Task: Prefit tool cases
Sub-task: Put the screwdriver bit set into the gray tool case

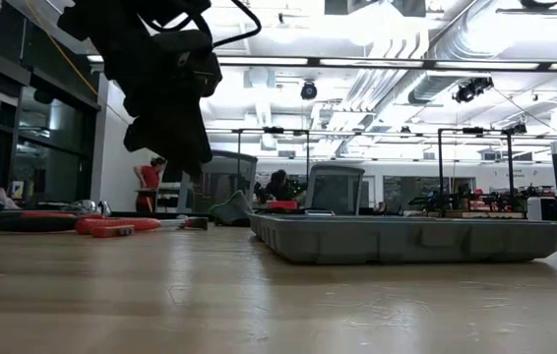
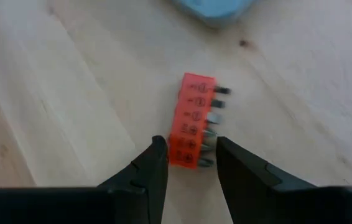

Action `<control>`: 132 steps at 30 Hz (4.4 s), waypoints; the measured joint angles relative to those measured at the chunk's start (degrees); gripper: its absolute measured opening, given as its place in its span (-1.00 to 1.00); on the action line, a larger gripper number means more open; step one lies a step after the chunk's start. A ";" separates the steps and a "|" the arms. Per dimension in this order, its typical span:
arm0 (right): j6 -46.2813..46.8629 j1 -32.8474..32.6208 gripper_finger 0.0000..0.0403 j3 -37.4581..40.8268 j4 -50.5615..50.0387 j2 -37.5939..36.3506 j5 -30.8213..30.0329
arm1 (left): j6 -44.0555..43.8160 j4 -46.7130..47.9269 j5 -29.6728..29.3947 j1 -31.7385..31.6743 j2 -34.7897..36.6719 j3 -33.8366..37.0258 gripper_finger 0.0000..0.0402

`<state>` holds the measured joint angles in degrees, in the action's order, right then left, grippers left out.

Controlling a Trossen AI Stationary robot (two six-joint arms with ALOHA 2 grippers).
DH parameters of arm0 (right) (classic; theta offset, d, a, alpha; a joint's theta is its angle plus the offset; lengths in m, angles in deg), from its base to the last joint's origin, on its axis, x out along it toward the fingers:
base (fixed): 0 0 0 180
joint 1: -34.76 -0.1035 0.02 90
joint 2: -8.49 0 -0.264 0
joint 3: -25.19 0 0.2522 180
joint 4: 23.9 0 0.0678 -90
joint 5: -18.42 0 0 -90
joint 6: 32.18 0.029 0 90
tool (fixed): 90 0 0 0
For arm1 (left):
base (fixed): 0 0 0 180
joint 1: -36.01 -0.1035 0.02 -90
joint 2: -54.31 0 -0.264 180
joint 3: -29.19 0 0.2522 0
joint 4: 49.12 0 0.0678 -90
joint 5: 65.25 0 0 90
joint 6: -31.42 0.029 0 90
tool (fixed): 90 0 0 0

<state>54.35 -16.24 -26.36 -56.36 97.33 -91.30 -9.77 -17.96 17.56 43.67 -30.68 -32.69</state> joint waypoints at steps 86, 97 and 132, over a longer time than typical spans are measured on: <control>-26.39 8.74 -0.36 -3.59 -3.50 -1.57 7.76 | -3.13 0.77 -7.51 2.95 0.00 0.00 -0.20; -24.62 8.60 -0.36 -0.88 2.22 -0.22 9.30 | -3.15 0.75 -7.26 2.95 0.00 0.00 -0.20; -29.15 6.95 -0.36 0.15 2.49 2.96 9.47 | -3.69 0.77 -7.51 2.95 0.00 0.00 -0.20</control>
<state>25.20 -9.29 -26.22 -53.87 100.28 -81.83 -13.47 -17.19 10.05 46.63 -30.68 -32.69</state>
